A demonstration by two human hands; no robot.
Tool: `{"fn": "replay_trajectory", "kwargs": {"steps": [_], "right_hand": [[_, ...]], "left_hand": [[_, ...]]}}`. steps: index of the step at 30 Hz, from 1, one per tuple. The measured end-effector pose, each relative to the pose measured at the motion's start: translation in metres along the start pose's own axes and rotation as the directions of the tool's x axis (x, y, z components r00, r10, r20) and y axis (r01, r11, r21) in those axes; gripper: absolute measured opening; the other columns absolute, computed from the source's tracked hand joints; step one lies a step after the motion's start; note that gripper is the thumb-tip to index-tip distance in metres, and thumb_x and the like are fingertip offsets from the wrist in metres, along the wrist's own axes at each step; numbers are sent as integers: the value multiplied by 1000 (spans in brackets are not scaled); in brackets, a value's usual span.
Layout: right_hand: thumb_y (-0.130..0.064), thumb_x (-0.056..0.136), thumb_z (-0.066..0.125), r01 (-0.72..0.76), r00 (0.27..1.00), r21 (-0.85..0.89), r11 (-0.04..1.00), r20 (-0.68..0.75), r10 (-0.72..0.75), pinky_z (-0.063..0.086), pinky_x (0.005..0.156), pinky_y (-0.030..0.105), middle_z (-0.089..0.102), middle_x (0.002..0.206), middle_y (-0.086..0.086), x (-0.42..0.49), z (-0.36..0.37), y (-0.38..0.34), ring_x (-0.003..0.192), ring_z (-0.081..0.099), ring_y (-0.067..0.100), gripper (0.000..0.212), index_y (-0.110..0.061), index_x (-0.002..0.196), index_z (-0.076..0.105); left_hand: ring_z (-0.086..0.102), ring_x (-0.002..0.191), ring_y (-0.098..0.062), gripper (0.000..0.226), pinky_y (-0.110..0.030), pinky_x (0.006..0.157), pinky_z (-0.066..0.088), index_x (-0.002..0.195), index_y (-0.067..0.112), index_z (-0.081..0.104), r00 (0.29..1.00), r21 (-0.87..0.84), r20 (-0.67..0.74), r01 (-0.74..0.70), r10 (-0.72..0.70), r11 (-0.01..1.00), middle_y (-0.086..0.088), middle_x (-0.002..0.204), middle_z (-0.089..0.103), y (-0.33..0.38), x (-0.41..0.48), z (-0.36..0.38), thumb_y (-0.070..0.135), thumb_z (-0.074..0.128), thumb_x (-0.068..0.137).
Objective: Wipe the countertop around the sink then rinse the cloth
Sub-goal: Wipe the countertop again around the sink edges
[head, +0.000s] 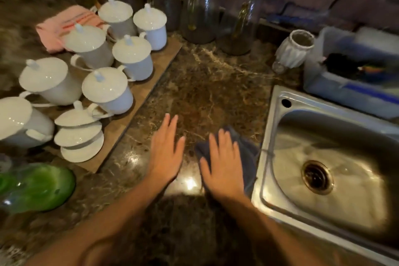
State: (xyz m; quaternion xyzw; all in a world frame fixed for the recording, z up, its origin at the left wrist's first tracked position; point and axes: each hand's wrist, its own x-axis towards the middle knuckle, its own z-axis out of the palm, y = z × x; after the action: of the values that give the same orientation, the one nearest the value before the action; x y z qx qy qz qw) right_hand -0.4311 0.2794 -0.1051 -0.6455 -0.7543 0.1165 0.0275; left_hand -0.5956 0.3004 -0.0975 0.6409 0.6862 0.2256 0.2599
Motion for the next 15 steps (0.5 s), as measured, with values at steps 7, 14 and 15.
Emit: {"fn": "replay_trajectory", "kwargs": {"steps": [7,14,15], "right_hand": [[-60,78,51,314,925,-71,947,249,-288,10,113,39,36,151,8,-123,16,-20,136,34,27,77,-19,143,43],[-60,85,45,519,833,-2,855,225,-505,15,120,45,28,158,3,-54,-4,0,146,16,19,73,-26,148,34],[-57,88,43,492,848,33,870,211,-487,10,120,45,20,160,2,-32,-6,1,147,6,17,71,-27,151,28]], "left_hand": [[17,146,-18,62,-39,114,9,152,26,24,979,537,202,-115,6,836,-1,160,20,-88,-54,-49,53,11,98],[8,147,-13,57,-43,114,4,153,33,14,987,539,154,-55,-34,841,3,160,16,-91,-65,-42,49,17,98],[4,147,-12,58,-42,115,1,152,34,10,988,537,152,-56,-31,842,3,161,13,-92,-65,-41,49,17,97]]}}
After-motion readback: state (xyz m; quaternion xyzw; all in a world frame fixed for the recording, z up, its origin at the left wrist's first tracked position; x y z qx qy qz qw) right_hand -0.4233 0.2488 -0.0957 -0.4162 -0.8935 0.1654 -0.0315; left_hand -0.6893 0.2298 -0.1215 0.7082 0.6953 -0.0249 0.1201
